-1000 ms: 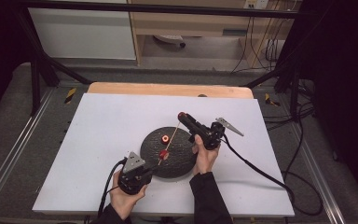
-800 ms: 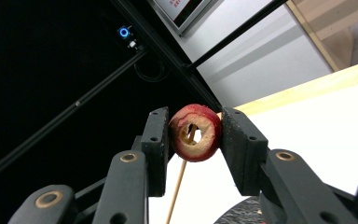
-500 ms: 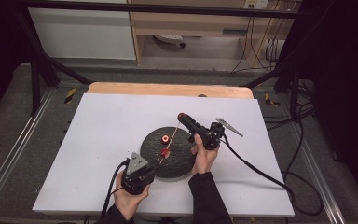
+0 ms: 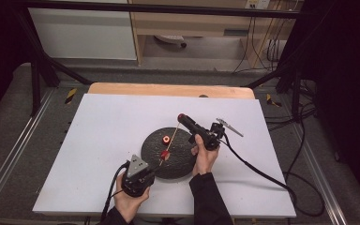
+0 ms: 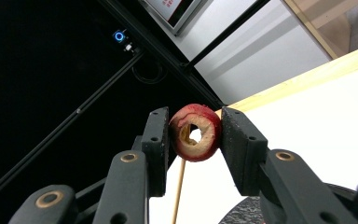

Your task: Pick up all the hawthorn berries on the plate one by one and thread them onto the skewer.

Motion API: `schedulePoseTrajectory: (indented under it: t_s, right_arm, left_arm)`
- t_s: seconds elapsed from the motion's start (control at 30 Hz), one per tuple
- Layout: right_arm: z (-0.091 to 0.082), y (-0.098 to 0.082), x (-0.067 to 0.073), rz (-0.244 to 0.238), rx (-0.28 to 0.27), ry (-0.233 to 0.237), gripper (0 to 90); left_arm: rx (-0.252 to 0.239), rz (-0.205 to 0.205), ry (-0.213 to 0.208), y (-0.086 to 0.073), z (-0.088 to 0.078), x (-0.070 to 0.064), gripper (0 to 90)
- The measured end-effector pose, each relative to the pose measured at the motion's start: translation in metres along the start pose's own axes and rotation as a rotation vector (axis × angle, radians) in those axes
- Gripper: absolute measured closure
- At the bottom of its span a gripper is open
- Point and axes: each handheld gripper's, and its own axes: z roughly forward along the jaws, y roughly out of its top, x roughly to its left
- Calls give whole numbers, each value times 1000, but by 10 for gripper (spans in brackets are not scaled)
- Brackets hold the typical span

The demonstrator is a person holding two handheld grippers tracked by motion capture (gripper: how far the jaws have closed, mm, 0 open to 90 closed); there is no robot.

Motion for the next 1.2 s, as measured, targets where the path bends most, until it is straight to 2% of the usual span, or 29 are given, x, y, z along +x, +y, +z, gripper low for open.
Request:
schedulePoseTrajectory:
  t_s: [0.17, 0.33, 0.47, 0.67, 0.8, 0.93, 1.07, 1.13, 1.2]
  right_arm:
    - [0, 0, 0, -9, 3, -4, 639]
    - [0, 0, -1, -83, 24, -23, 638]
    - [1, -2, -3, -106, 32, -29, 638]
    - [1, -1, -3, -113, 33, -25, 638]
    - [0, -1, -2, -105, 11, -13, 638]
    - [0, -2, 1, -66, -11, 2, 639]
    - [-1, -1, 0, -75, -38, -22, 640]
    - [0, 1, 0, -72, -28, -17, 640]
    - [0, 1, -1, -92, -13, -18, 640]
  left_arm:
    - [18, 2, -8, 1, 3, -3, 889]
    - [65, 6, -13, 6, -3, 2, 888]
    - [92, 11, -14, 9, -6, 3, 888]
    - [92, 31, -6, 11, -6, 1, 888]
    - [62, 23, -2, 10, -8, 2, 888]
    - [41, 20, -5, 7, -6, 0, 889]
    - [65, 27, -9, 5, -6, -2, 889]
    - [66, 20, -14, 4, -6, 1, 889]
    - [80, 13, -20, 5, -6, 3, 888]
